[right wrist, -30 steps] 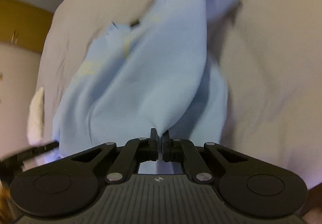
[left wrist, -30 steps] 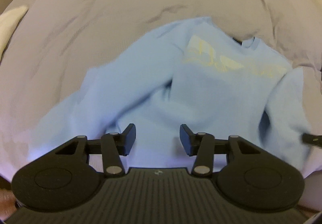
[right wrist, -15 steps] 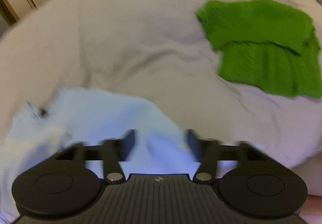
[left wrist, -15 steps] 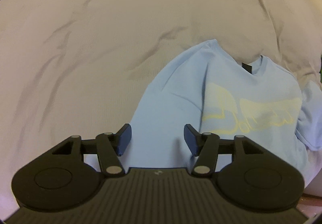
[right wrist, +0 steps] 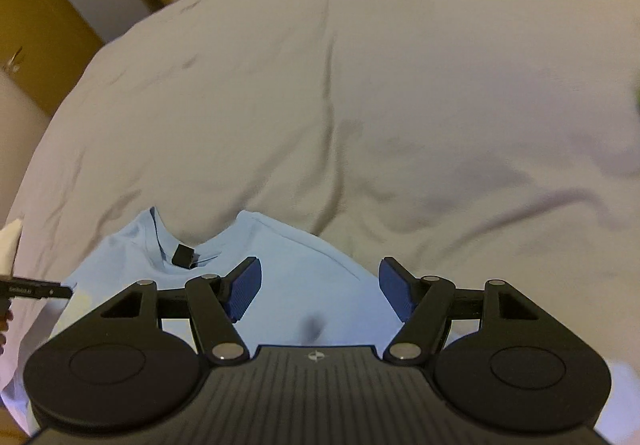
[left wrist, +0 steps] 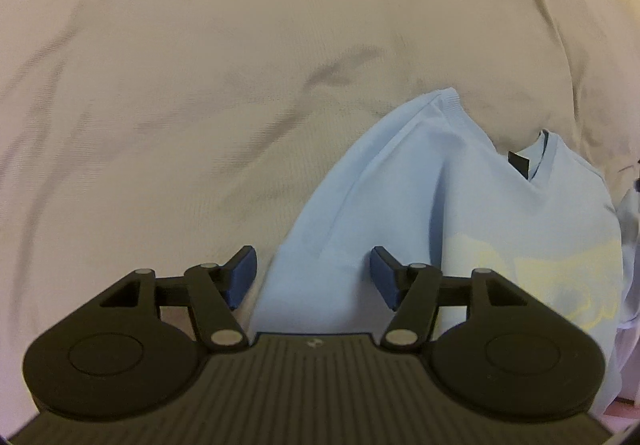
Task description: Fold clothes
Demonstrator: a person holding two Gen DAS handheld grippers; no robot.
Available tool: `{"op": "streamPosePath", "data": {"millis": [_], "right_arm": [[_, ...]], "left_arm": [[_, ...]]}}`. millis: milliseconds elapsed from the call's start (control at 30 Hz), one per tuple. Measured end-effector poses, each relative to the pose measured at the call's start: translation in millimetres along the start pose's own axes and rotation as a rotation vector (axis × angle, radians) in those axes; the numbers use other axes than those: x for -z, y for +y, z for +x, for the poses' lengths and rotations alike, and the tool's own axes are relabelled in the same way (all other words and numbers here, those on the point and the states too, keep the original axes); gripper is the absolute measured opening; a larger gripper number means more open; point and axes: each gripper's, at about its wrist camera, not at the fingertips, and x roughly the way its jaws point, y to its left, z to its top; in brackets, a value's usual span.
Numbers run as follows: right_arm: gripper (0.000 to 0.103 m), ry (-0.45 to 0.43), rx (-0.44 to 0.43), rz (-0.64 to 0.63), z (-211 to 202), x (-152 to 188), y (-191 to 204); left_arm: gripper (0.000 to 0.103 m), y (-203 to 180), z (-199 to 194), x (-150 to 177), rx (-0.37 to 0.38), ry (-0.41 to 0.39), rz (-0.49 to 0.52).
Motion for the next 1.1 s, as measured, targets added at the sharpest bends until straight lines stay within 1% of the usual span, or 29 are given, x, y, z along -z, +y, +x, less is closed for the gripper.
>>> {"op": "streamPosePath", "data": {"millis": [33,100,133,200,233,267,300,333,367,400,500,600,700,767,800,833,867,900,933,967,1000,1033,1067,1100], "right_arm": [[0.068,0.029,-0.008,-0.013,10.7,-3.6,-1.3],[0.069,0.071,-0.016,-0.039,32.2,-8.6,-5.3],[0.069,0.094,-0.025,-0.049,44.4,-11.1,-8.4],[0.069,0.137,-0.034,-0.06,67.3,-14.9,-14.6],[0.069,0.163,-0.041,-0.065,76.9,-15.0,-16.9],[0.058,0.19,-0.052,-0.071,85.1,-14.6,-18.0],[0.019,0.216,-0.063,-0.076,93.4,-14.1,-19.2],[0.005,0.23,-0.066,-0.093,96.5,-13.5,-17.2],[0.006,0.214,-0.055,-0.125,91.3,-13.2,-11.3],[0.006,0.176,-0.047,-0.161,81.2,-14.6,-2.9],[0.005,0.011,-0.058,-0.207,40.6,-32.2,23.7],[0.005,-0.144,-0.048,-0.288,8.7,-62.9,58.0],[0.005,-0.259,-0.018,-0.375,-1.0,-98.8,88.5],[0.005,-0.336,0.024,-0.427,2.0,-126.1,106.8],[0.005,-0.371,0.046,-0.424,7.7,-141.2,113.2],[0.005,-0.404,0.064,-0.406,14.7,-156.6,118.0],[0.006,-0.417,0.081,-0.383,22.6,-168.6,122.0],[0.018,-0.416,0.098,-0.358,31.0,-178.5,125.3],[0.032,-0.416,0.114,-0.333,39.4,-188.4,128.7],[0.049,-0.427,0.134,-0.313,44.4,-190.9,132.4],[0.062,-0.447,0.154,-0.297,47.2,-188.6,136.3],[0.068,-0.454,0.154,-0.279,46.3,-180.7,137.3],[0.074,-0.453,0.139,-0.258,43.2,-169.1,136.5],[0.075,-0.442,0.12,-0.236,40.6,-155.4,134.6]], "left_arm": [[0.059,0.4,5.2,-2.7,0.006,0.008,0.001],[0.055,-0.4,10.3,-4.9,0.02,0.016,0.008],[0.049,-1.3,10.5,-5.7,0.016,0.012,0.016],[0.019,-2.3,9.3,-6.1,0.013,0.005,0.025],[0.01,-2.9,8.3,-6.0,0.009,0.003,0.028],[0.003,-4.1,6.7,-5.7,-0.002,0.0,0.036],[0.003,-6.0,2.2,-4.9,-0.012,-0.017,0.051],[0.003,-7.9,-2.4,-4.1,-0.022,-0.034,0.066],[0.003,-10.1,-10.6,-3.7,-0.029,-0.061,0.084],[0.003,-11.7,-18.6,-3.2,-0.034,-0.085,0.096],[0.003,-10.4,-55.7,-15.8,-0.048,-0.189,0.092],[0.003,-2.6,-92.5,-37.5,-0.09,-0.301,0.094],[0.003,11.0,-127.1,-75.6,-0.168,-0.431,0.112],[0.004,23.9,-139.6,-110.1,-0.209,-0.495,0.103],[0.006,30.4,-145.8,-127.3,-0.23,-0.527,0.098],[0.01,34.1,-145.5,-145.4,-0.245,-0.539,0.096],[0.017,35.9,-142.1,-158.1,-0.287,-0.542,0.091],[0.019,37.6,-138.8,-170.6,-0.33,-0.546,0.086],[0.022,38.1,-136.1,-176.1,-0.376,-0.557,0.079],[0.027,40.9,-135.5,-173.2,-0.36,-0.553,0.061],[0.036,43.7,-134.8,-170.3,-0.344,-0.549,0.042],[0.039,46.0,-134.1,-161.6,-0.322,-0.543,0.025],[0.041,47.0,-131.8,-146.8,-0.299,-0.517,0.022],[0.041,47.9,-129.3,-131.9,-0.276,-0.492,0.019]]}}
